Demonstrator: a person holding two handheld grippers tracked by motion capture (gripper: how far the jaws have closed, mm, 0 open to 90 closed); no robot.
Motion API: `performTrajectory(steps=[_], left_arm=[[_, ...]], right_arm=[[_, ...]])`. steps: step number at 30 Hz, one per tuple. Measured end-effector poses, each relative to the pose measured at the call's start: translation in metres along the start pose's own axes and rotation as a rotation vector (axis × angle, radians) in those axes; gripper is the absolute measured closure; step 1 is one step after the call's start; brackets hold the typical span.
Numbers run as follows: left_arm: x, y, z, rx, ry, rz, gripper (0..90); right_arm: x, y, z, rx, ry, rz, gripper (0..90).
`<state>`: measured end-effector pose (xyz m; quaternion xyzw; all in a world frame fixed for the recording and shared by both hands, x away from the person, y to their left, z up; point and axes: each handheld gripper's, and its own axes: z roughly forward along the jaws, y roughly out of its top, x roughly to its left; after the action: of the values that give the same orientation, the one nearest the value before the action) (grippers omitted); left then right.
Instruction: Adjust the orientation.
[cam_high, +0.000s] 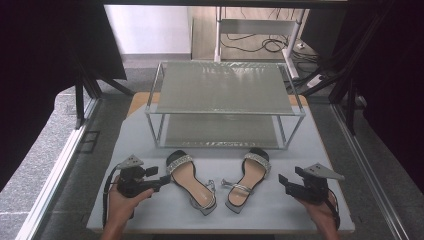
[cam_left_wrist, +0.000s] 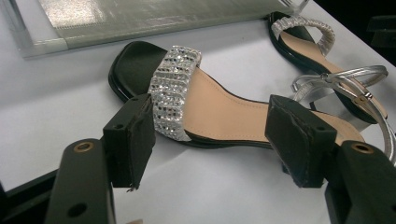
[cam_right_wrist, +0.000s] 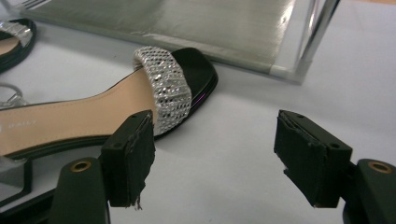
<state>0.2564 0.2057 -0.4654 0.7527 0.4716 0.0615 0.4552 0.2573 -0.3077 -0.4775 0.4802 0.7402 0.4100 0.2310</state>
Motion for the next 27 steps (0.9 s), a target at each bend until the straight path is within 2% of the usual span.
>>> performTrajectory(steps=[9,11,17,22,23,24,27], left_arm=[[-0.002,-0.001,-0.007,-0.016,-0.009,-0.002,33.3],[-0.002,-0.001,-0.007,-0.012,-0.013,0.006,33.2],[-0.005,-0.001,-0.009,-0.001,-0.009,0.016,33.0],[-0.008,-0.001,-0.01,0.003,-0.015,0.03,32.8],[-0.008,-0.001,-0.009,0.008,-0.016,0.035,32.8],[-0.009,-0.001,-0.008,0.012,-0.014,0.038,32.8],[-0.01,-0.001,-0.006,0.018,-0.016,0.041,32.8]], right_arm=[[0.005,0.004,-0.01,0.006,0.055,-0.033,41.0],[0.007,0.006,-0.012,0.011,0.081,-0.046,43.7],[0.015,0.01,-0.012,0.016,0.116,-0.068,49.8],[0.028,0.015,-0.015,0.024,0.159,-0.11,58.4],[0.033,0.017,-0.015,0.028,0.19,-0.125,62.7],[0.033,0.017,-0.015,0.028,0.19,-0.125,62.7],[0.04,0.02,-0.015,0.026,0.235,-0.136,69.8]])
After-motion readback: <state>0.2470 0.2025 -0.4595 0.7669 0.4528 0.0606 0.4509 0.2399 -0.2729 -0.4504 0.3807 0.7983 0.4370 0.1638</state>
